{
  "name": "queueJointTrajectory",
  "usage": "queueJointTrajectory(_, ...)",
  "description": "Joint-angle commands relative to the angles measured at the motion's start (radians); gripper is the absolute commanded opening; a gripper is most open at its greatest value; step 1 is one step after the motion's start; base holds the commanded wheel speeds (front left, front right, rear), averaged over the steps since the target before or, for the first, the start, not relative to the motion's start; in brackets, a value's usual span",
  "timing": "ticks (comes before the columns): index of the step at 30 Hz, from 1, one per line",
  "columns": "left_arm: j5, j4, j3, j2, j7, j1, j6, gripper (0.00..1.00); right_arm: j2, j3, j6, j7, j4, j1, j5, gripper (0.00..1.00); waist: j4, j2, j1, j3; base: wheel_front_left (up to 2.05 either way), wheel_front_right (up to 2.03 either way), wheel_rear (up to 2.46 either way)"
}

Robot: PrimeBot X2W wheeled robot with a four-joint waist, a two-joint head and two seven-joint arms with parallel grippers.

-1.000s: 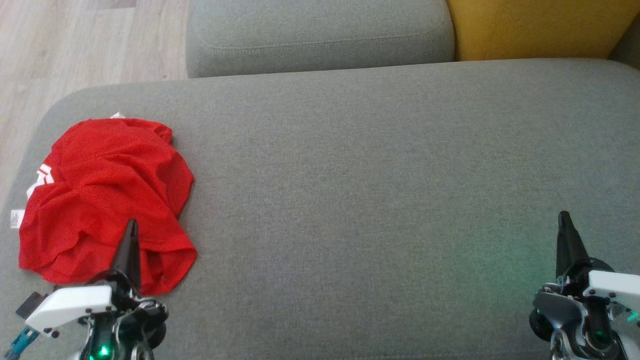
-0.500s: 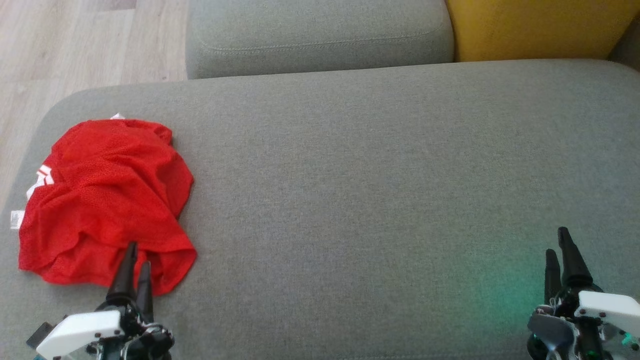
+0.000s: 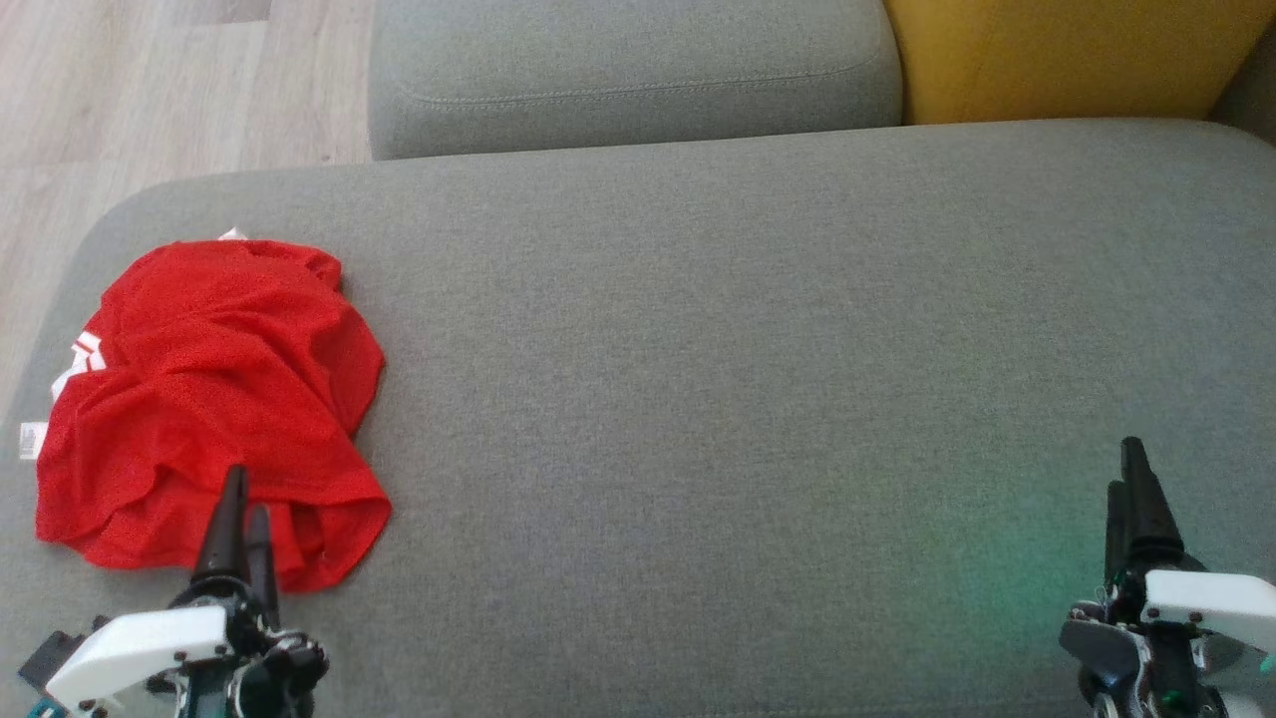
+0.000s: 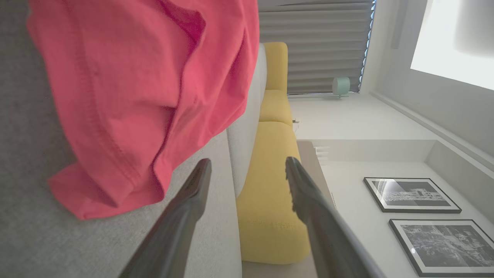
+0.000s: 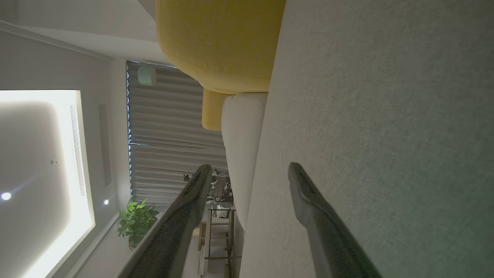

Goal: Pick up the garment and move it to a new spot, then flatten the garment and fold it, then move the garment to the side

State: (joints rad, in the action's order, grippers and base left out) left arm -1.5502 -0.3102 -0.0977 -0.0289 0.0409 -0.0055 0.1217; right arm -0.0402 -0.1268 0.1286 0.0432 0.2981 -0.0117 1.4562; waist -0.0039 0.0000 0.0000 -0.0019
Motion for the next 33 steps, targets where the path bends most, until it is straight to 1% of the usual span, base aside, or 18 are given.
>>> queueJointTrajectory(1, 0.023, 0.045, -0.019, -0.012, -0.010, -0.052, 0.002, 1.00, -0.005, 0.001, 0.000, -0.010, -0.042, -0.055, -0.034, 1.00, 0.000, 0.0000, 0.0000, 0.000, 0.00, 0.00, 0.00)
queueJointTrajectory(7, 0.086, 0.078, -0.031, -0.013, -0.028, -0.064, 0.002, 1.00, -0.005, 0.002, 0.001, -0.028, -0.068, -0.073, -0.135, 1.00, -0.002, 0.0000, 0.0000, -0.001, 0.00, 0.00, 0.00)
queueJointTrajectory(17, 0.245, 0.156, -0.026, -0.014, -0.057, -0.084, -0.045, 1.00, -0.006, 0.014, 0.001, -0.058, -0.129, -0.099, -0.344, 1.00, -0.005, 0.0000, 0.0000, 0.000, 0.00, 0.00, 0.00)
queueJointTrajectory(25, 0.396, 0.233, 0.019, -0.014, -0.081, -0.089, -0.089, 1.00, -0.006, 0.039, 0.001, -0.081, -0.173, -0.105, -0.521, 1.00, -0.007, 0.0000, 0.0000, 0.001, 0.00, 0.00, 0.00)
queueJointTrajectory(29, 0.467, 0.255, 0.048, -0.015, -0.092, -0.089, -0.098, 1.00, -0.006, 0.059, 0.001, -0.093, -0.195, -0.105, -0.617, 1.00, -0.008, 0.0000, 0.0000, 0.002, 0.00, 0.00, 0.00)
queueJointTrajectory(33, 0.570, 0.271, 0.083, -0.015, -0.104, -0.088, -0.091, 1.00, -0.007, 0.076, 0.001, -0.105, -0.206, -0.097, -0.698, 1.00, -0.009, 0.0000, 0.0000, 0.004, 0.00, 0.00, 0.00)
